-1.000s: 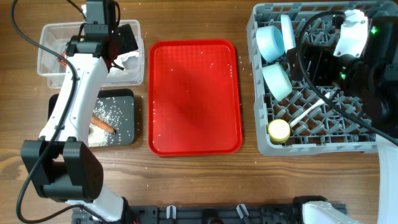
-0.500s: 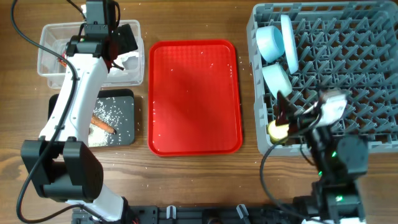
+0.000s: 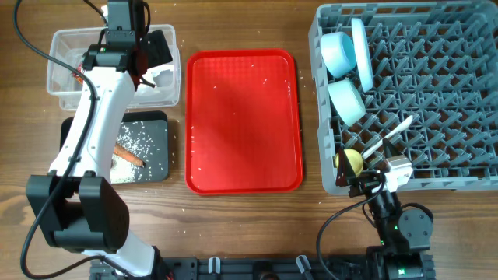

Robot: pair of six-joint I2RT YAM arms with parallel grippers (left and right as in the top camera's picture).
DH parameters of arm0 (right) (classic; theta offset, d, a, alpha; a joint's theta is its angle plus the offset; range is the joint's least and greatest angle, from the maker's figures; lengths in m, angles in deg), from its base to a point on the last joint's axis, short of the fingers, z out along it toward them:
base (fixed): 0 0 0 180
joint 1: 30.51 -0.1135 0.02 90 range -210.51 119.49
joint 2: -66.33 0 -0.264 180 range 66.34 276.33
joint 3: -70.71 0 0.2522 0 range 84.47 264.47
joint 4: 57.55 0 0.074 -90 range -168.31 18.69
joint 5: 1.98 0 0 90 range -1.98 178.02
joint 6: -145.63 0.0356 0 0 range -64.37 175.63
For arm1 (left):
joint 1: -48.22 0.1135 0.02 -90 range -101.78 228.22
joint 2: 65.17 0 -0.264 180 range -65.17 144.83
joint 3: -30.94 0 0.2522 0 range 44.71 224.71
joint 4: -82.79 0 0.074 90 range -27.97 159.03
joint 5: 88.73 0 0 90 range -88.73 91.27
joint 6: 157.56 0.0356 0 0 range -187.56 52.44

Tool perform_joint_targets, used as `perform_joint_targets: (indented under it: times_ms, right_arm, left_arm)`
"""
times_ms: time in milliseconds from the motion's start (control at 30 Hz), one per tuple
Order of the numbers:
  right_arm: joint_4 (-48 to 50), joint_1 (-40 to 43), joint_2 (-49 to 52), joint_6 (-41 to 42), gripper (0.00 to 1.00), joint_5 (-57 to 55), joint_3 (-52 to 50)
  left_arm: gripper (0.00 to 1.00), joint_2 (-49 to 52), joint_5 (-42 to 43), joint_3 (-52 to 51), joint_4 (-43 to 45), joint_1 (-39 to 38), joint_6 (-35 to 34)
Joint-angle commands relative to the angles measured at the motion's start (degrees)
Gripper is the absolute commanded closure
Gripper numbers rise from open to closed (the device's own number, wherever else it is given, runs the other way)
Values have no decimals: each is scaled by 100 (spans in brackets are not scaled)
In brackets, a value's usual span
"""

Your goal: Sort waste into correct bins and load items into the dishwasher rack

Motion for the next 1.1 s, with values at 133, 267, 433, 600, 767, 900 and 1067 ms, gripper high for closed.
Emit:
perform_joint_targets:
  times_ms: [133,267,433,600,767,900,1067]
  right_arm:
    - [2,-17,-20,24,0,48,-7]
    - [2,-17,-17,22,0,48,-7]
    - [2,-17,-17,22,0,48,-7]
    - [4,-17,-17,24,0,48,-7]
    - [2,-17,-17,24,0,48,-7]
    - [4,-17,-17,22,0,48,-7]
    - [2,-17,-17,24,0,48,-7]
  left_arm:
    - [0,-63,-70,22,0,11,31]
    - [0,-63,-70,22,0,11,31]
    - [0,-70,-48,22,-11,11,31]
    - [0,-551,-50,22,-205,-15,33]
    - [0,-2586,238,-59,-997,-15,31]
    - [0,-4258,254,-1250,4,-15,33]
    - [0,-6896,251,-5016,2872,-15,52]
